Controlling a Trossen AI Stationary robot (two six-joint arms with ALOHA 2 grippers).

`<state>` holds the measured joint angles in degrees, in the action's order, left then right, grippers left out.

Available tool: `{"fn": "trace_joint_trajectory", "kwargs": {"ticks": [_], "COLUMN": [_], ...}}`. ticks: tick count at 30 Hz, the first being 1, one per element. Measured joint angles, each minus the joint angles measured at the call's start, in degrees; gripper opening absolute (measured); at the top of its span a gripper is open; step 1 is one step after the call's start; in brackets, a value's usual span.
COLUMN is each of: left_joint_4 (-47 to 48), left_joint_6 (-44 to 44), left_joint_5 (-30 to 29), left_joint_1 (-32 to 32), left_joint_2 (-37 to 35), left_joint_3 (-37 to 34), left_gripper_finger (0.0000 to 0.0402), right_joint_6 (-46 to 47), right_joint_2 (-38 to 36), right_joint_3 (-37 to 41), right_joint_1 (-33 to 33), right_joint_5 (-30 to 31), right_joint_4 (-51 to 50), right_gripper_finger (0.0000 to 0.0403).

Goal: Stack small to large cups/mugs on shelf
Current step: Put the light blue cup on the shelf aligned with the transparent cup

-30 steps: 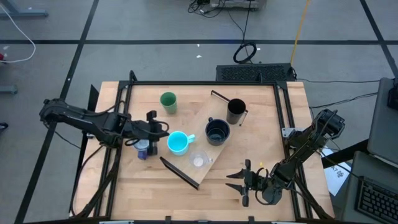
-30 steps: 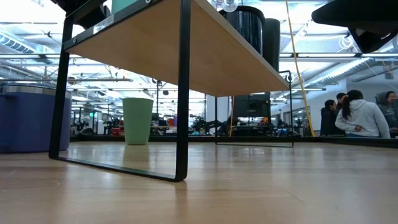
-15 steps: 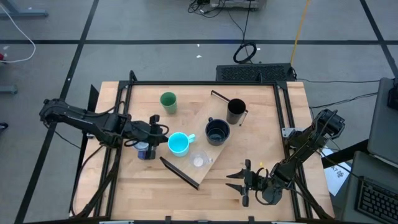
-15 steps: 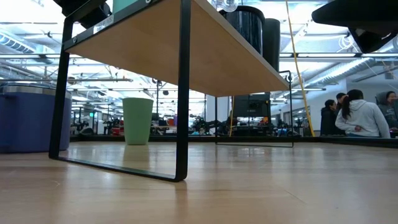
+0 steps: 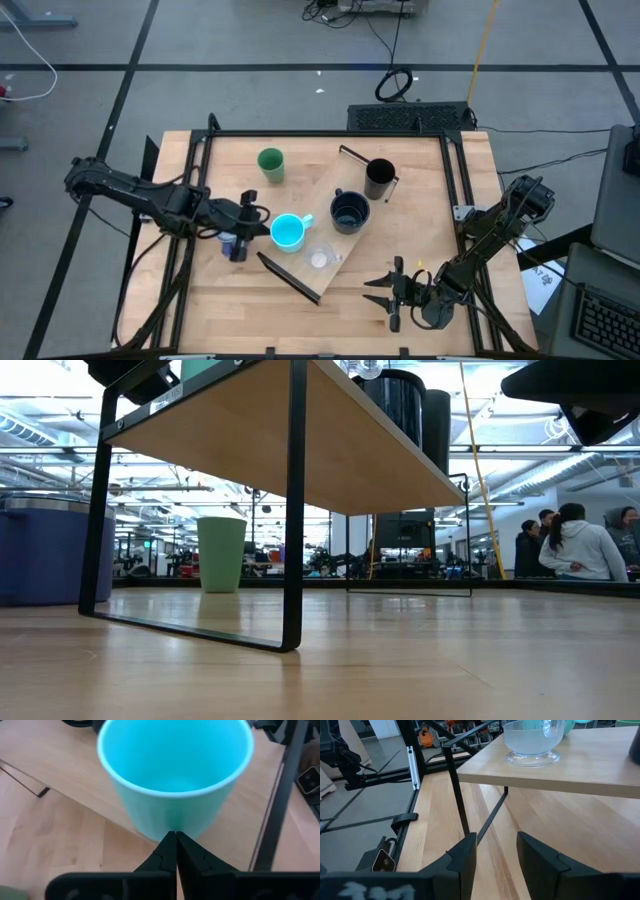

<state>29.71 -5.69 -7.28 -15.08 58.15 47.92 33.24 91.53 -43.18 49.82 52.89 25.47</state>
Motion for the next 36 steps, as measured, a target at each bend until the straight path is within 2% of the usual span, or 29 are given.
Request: {"fn": "trace_joint_trajectory", "kwargs": {"ticks": [10, 15, 17, 27, 36], "left_joint_4": [-0.02, 2.02, 2.13, -4.04, -4.54], "left_joint_6": [-0.50, 1.24, 2.11, 6.71, 6.67], "left_joint_5": [-0.82, -6.51, -6.94, -1.63, -0.53], "left_joint_1": [-1.16, -0.07, 1.17, 4.95, 4.84], "left_joint_2": [0.00, 0.00, 0.00, 0.02, 0.75], "left_joint_3": [0.00, 0.02, 0.02, 0.02, 0.04], "left_gripper_finger": [0.0003, 0.0008, 0.0007, 0.0008, 0.0008], "right_joint_6": [-1.05, -1.16, -1.14, -1.22, -1.45], "right_joint_2": [0.00, 0.00, 0.00, 0.00, 0.00], "right_joint_3": [0.00, 0.00, 0.00, 0.00, 0.00], "right_joint_1": [-1.08, -1.14, -1.14, -1.14, -1.14], "right_joint_5": [0.00, 0.00, 0.00, 0.00, -0.03], "right_joint_4": [0.00, 0.00, 0.00, 0.00, -0.02], "right_gripper_finger": [0.0130, 0.0130, 0.0130, 0.0130, 0.0130]}}
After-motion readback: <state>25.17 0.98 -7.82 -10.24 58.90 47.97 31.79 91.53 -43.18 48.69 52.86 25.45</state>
